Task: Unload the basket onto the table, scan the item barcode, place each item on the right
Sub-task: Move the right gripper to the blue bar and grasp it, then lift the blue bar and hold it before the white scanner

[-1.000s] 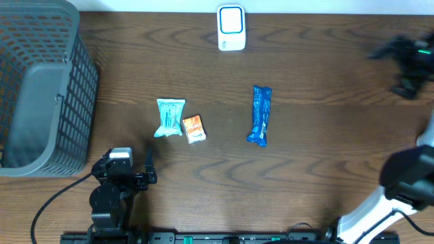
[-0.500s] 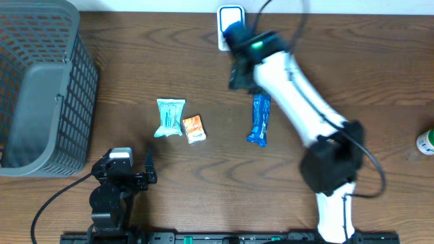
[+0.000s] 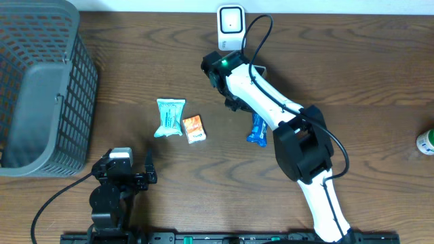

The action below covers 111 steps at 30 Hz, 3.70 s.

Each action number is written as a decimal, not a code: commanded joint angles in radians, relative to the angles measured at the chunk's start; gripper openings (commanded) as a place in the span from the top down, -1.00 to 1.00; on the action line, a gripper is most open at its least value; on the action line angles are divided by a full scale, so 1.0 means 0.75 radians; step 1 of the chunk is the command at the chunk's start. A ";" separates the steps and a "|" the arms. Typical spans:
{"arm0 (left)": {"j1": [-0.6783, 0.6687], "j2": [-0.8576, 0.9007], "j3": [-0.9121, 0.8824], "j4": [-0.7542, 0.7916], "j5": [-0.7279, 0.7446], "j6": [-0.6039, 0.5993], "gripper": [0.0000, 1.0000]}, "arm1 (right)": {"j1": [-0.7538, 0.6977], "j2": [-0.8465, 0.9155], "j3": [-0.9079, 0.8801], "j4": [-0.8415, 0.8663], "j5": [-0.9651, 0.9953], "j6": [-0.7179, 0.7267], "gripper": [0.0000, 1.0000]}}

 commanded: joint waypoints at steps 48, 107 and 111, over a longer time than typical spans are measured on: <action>0.005 -0.003 -0.028 -0.006 -0.021 0.019 -0.95 | -0.101 -0.081 0.493 -0.115 -0.541 0.113 0.97; 0.005 -0.003 -0.028 -0.006 -0.021 0.019 -0.96 | -0.518 0.515 0.482 1.906 -1.217 -0.639 0.97; 0.005 -0.003 -0.028 -0.006 -0.021 0.019 -0.96 | -0.553 0.478 0.482 1.839 -1.227 -0.640 0.97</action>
